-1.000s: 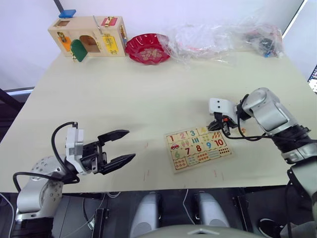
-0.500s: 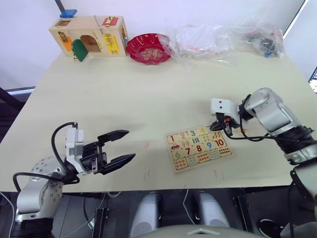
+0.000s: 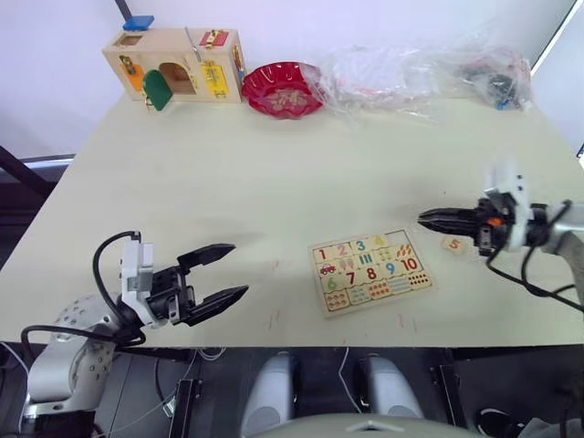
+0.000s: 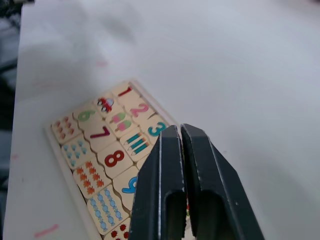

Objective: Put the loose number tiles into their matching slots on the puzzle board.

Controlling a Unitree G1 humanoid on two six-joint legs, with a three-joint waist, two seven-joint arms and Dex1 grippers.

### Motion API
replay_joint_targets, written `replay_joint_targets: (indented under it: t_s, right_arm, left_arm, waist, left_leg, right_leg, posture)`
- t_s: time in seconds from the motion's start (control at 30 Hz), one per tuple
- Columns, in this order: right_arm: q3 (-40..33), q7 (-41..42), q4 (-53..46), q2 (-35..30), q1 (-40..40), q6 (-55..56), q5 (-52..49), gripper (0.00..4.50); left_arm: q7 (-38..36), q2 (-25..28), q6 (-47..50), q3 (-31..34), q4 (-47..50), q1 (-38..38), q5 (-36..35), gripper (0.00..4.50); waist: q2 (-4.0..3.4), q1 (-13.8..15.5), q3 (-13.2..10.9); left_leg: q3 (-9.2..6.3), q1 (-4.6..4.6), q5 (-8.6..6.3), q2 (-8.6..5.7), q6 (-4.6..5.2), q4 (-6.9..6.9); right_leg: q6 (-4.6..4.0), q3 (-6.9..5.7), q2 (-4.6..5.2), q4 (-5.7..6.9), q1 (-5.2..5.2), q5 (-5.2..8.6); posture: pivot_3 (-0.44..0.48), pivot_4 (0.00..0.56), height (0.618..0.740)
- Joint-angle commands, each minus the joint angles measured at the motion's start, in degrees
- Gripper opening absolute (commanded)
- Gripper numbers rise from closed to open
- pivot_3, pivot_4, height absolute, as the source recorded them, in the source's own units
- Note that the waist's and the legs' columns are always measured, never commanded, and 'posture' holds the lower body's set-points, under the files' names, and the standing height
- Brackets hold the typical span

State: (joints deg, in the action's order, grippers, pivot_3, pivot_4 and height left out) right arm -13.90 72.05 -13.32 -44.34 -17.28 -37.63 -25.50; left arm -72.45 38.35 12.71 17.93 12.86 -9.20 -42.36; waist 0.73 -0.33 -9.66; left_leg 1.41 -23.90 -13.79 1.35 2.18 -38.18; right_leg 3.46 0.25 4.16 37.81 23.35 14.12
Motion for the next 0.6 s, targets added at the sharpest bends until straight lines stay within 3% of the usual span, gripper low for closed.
replay_joint_targets:
  t_s: [0.03,0.17,0.23,0.43,0.6]
  right_arm:
    - [-6.6,-2.9,-5.3,-1.4,5.5,-2.0,-4.3,1.66]
    - [-16.0,-5.2,-9.9,-1.4,17.2,-0.8,-6.2,3.82]
    - [-21.0,-6.2,-12.2,0.2,23.2,0.1,-7.4,4.39]
    - [-28.6,-8.3,-13.5,5.0,36.0,5.5,-8.2,4.39]
    - [-29.3,-9.1,-12.4,6.9,41.2,8.8,-8.4,4.39]
  left_arm:
    - [-0.7,0.3,-0.9,1.3,0.5,-0.2,-0.4,4.50]
    - [-0.8,0.0,-1.3,1.3,-0.7,-0.7,0.0,4.50]
    - [-0.9,-0.4,-1.8,1.3,-1.4,-1.4,0.3,4.50]
    - [-0.7,-1.3,-3.1,1.4,-2.7,-3.7,1.3,4.50]
    - [-1.9,-0.9,-4.4,2.0,-4.7,-5.1,2.0,4.50]
  waist:
    - [0.00,0.1,0.0]
    - [0.01,0.2,0.0]
    - [0.03,0.4,0.0]
    - [0.06,0.4,0.0]
    - [0.07,0.9,0.1]
  left_leg:
    - [0.01,0.00,0.00,0.00,0.00,0.00]
    - [0.03,0.01,-0.01,0.00,0.01,0.00]
    - [0.04,-0.01,0.00,-0.01,0.01,0.01]
    - [0.12,0.06,-0.01,0.04,0.01,-0.02]
    - [0.10,0.04,-0.02,0.04,0.01,0.03]
  right_leg:
    - [0.00,0.01,0.00,-0.01,0.00,0.00]
    - [0.02,0.03,-0.03,-0.03,-0.01,0.01]
    - [0.02,0.03,-0.03,-0.04,-0.01,0.01]
    - [-0.17,0.13,-0.07,-0.06,-0.04,0.13]
    - [-0.18,0.11,-0.08,-0.13,-0.04,0.15]
  posture:
    - [0.000,0.150,0.740]
    - [0.000,0.150,0.740]
    - [0.000,0.150,0.740]
    - [0.000,0.150,0.740]
    - [0.000,0.150,0.740]
